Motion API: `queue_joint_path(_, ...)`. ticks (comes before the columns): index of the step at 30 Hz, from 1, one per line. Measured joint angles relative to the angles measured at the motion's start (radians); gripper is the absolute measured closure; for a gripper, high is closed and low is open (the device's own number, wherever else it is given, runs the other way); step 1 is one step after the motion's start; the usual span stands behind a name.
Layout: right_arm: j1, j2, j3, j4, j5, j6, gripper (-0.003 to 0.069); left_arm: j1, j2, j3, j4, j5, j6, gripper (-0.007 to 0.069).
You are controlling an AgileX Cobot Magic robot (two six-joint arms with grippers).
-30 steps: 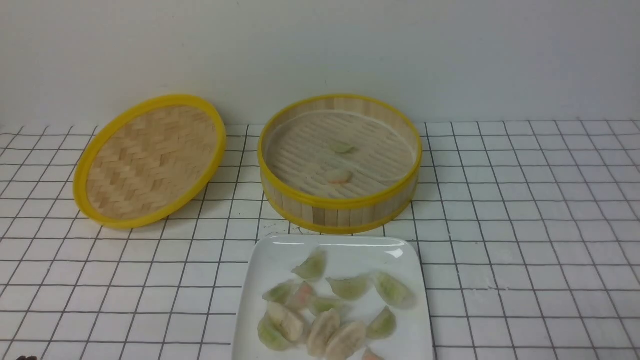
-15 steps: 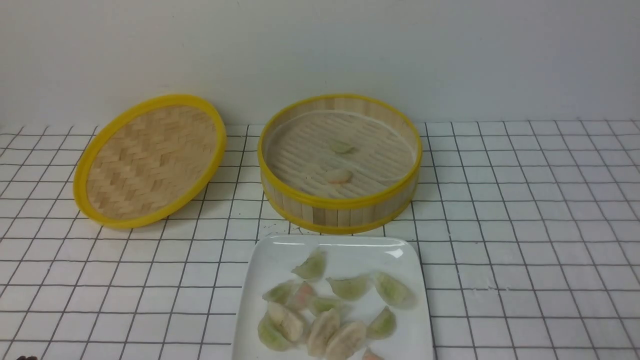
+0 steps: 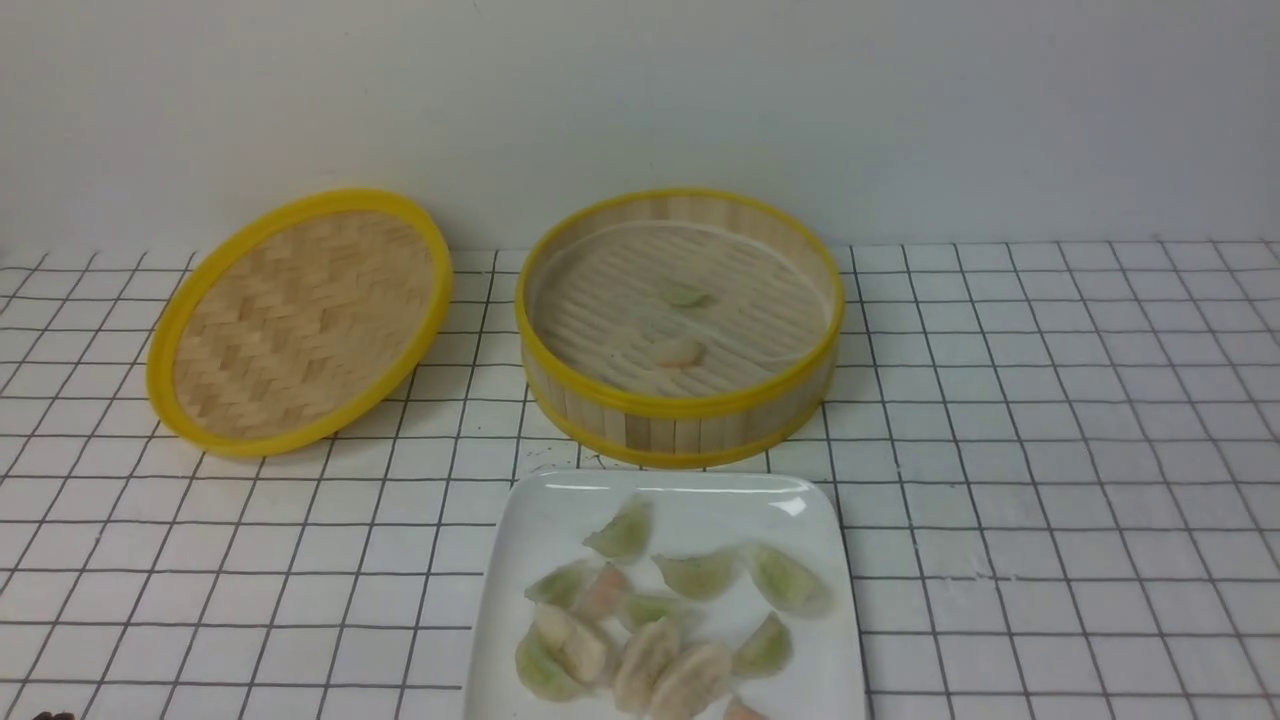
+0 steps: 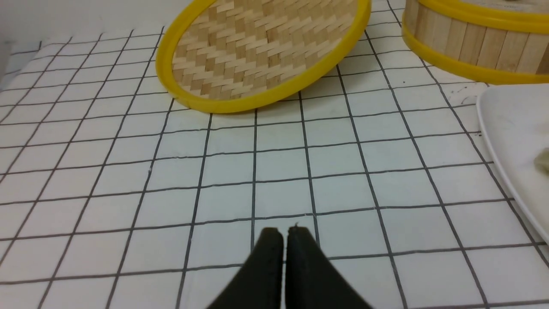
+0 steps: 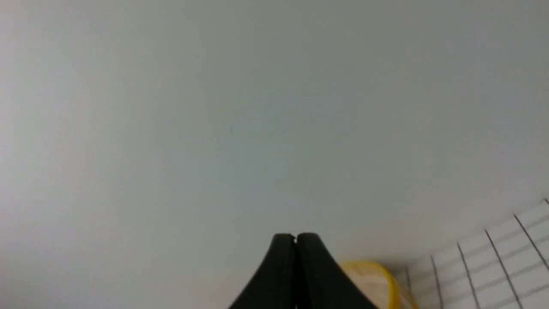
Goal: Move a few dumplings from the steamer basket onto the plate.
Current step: Use the right arm to grab a dumpling from inside the steamer
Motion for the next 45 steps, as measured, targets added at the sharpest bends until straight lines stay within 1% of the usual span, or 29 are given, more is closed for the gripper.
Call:
queue_joint_path(1, 0.0, 0.096, -0.067, -0.037, 0.102, -0.021, 0.0672, 0.0, 0.0, 0.0, 0.0, 0.0, 0.0, 0.0631)
queue_joint_path(2, 0.0, 0.154, -0.133, -0.057, 0.162, -0.03, 0.0672, 0.0, 0.0, 0.0, 0.0, 0.0, 0.0, 0.0631)
queue_joint_path(4, 0.0, 0.394, -0.307, -0.127, 0.389, -0.048, 0.0672, 0.0, 0.0, 0.0, 0.0, 0.0, 0.0, 0.0631)
queue_joint_path(6, 0.0, 0.552, -0.443, -0.163, 0.523, -0.05, 0.0672, 0.0, 0.0, 0.0, 0.0, 0.0, 0.0, 0.0631)
queue_joint_path(7, 0.0, 0.571, -0.443, -0.167, 0.538, -0.05, 0.0672, 0.0, 0.0, 0.0, 0.0, 0.0, 0.0, 0.0631)
queue_joint_path(8, 0.006, 0.747, -0.592, -0.203, 0.666, -0.051, 0.0672, 0.0, 0.0, 0.0, 0.0, 0.0, 0.0, 0.0631)
queue_joint_path(9, 0.018, 0.858, -0.664, -0.228, 0.736, -0.051, 0.0672, 0.0, 0.0, 0.0, 0.0, 0.0, 0.0, 0.0631)
queue_joint_path(10, 0.027, 0.912, -0.722, -0.242, 0.773, -0.05, 0.0671, 0.0, 0.0, 0.0, 0.0, 0.0, 0.0, 0.0631)
queue_joint_path(12, 0.072, 1.079, -0.85, -0.292, 0.816, -0.033, 0.0669, 0.0, 0.0, 0.0, 0.0, 0.0, 0.0, 0.0631)
queue_joint_path(14, 0.127, 1.208, -0.985, -0.345, 0.824, 0.001, 0.0669, 0.0, 0.0, 0.0, 0.0, 0.0, 0.0, 0.0631)
queue_joint_path(15, 0.134, 1.221, -0.985, -0.35, 0.824, 0.006, 0.0669, 0.0, 0.0, 0.0, 0.0, 0.0, 0.0, 0.0631)
queue_joint_path(16, 0.197, 1.329, -1.106, -0.4, 0.827, 0.045, 0.0669, 0.0, 0.0, 0.0, 0.0, 0.0, 0.0, 0.0631)
queue_joint_path(17, 0.226, 1.372, -1.152, -0.417, 0.83, 0.062, 0.0669, 0.0, 0.0, 0.0, 0.0, 0.0, 0.0, 0.0631)
queue_joint_path(18, 0.246, 1.403, -1.185, -0.428, 0.83, 0.074, 0.0669, 0.0, 0.0, 0.0, 0.0, 0.0, 0.0, 0.0631)
queue_joint_path(19, 0.292, 1.472, -1.249, -0.448, 0.834, 0.096, 0.0669, 0.0, 0.0, 0.0, 0.0, 0.0, 0.0, 0.0631)
queue_joint_path(23, 0.392, 1.654, -1.437, -0.48, 0.839, 0.116, 0.0663, 0.0, 0.0, 0.0, 0.0, 0.0, 0.0, 0.0631)
queue_joint_path(25, 0.417, 1.71, -1.504, -0.489, 0.841, 0.116, 0.0656, 0.0, 0.0, 0.0, 0.0, 0.0, 0.0, 0.0631)
queue_joint_path(27, 0.456, 1.823, -1.612, -0.505, 0.842, 0.096, 0.0627, 0.0, 0.0, 0.0, 0.0, 0.0, 0.0, 0.0631)
queue_joint_path(28, 0.463, 1.851, -1.642, -0.509, 0.842, 0.089, 0.062, 0.0, 0.0, 0.0, 0.0, 0.0, 0.0, 0.0631)
queue_joint_path(29, 0.476, 1.908, -1.716, -0.518, 0.843, 0.079, 0.0591, 0.0, 0.0, 0.0, 0.0, 0.0, 0.0, 0.0631)
queue_joint_path(30, 0.48, 1.926, -1.737, -0.523, 0.843, 0.077, 0.0582, 0.0, 0.0, 0.0, 0.0, 0.0, 0.0, 0.0631)
queue_joint_path(34, 0.494, 2.114, -1.951, -0.549, 0.844, 0.067, 0.0427, 0.0, 0.0, 0.0, 0.0, 0.0, 0.0, 0.0631)
queue_joint_path(36, 0.494, 2.158, -1.991, -0.557, 0.845, 0.067, 0.0363, 0.0, 0.0, 0.0, 0.0, 0.0, 0.0, 0.0631)
queue_joint_path(37, 0.494, 2.173, -2.006, -0.562, 0.845, 0.067, 0.0316, 0.0, 0.0, 0.0, 0.0, 0.0, 0.0, 0.0631)
queue_joint_path(40, 0.494, 2.193, -2.013, -0.589, 0.848, 0.069, 0.0221, 0.0, 0.0, 0.0, 0.0, 0.0, 0.0, 0.0631)
queue_joint_path(43, 0.494, 2.206, -2.019, -0.633, 0.848, 0.068, 0.0162, 0.0, 0.0, 0.0, 0.0, 0.0, 0.0, 0.0631)
queue_joint_path(45, 0.494, 2.22, -2.02, -0.655, 0.848, 0.068, 0.0141, 0.0, 0.0, 0.0, 0.0, 0.0, 0.0, 0.0631)
